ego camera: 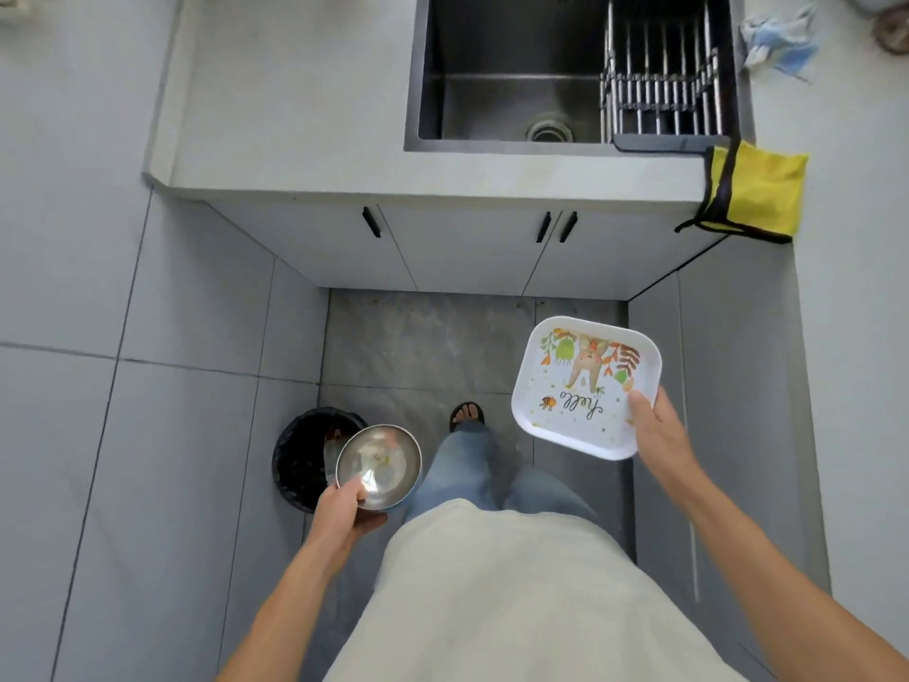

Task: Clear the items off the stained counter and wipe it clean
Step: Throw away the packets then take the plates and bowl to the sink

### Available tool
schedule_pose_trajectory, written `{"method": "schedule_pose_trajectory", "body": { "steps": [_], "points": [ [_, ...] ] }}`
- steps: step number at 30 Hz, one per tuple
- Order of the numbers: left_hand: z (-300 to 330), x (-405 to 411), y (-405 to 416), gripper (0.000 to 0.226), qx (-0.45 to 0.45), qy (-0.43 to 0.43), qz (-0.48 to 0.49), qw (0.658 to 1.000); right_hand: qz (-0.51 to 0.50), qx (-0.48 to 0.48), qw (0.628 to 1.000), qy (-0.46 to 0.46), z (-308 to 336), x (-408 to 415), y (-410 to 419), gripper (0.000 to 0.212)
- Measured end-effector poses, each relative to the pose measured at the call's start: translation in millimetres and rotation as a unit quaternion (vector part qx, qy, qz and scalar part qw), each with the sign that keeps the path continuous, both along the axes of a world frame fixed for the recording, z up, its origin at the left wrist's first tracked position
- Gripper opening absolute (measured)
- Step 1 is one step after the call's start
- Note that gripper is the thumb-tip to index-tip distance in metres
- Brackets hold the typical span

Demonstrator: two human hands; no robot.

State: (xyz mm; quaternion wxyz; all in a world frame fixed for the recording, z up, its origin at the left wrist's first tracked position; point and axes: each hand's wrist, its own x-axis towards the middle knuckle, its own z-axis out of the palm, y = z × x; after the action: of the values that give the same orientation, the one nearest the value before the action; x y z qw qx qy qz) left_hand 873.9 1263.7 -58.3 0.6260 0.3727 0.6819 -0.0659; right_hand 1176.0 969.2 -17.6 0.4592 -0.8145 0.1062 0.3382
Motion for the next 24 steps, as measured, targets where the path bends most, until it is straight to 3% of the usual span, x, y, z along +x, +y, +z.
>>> {"method": "schedule_pose_trajectory", "body": {
  "steps": [14, 24],
  "points": [
    [22.9, 271.8, 113.7, 0.027, 0.001, -0.092, -0.101, 0.991, -0.105, -0.047, 0.993, 0.016, 11.2, 85.8, 7.5, 0.028],
    [21.8, 318.5, 144.9, 0.019, 0.01, -0.042, -0.075, 0.996, -0.055, -0.025, 0.998, 0.022, 18.7, 213.0, 80.2, 0.025]
  ]
}}
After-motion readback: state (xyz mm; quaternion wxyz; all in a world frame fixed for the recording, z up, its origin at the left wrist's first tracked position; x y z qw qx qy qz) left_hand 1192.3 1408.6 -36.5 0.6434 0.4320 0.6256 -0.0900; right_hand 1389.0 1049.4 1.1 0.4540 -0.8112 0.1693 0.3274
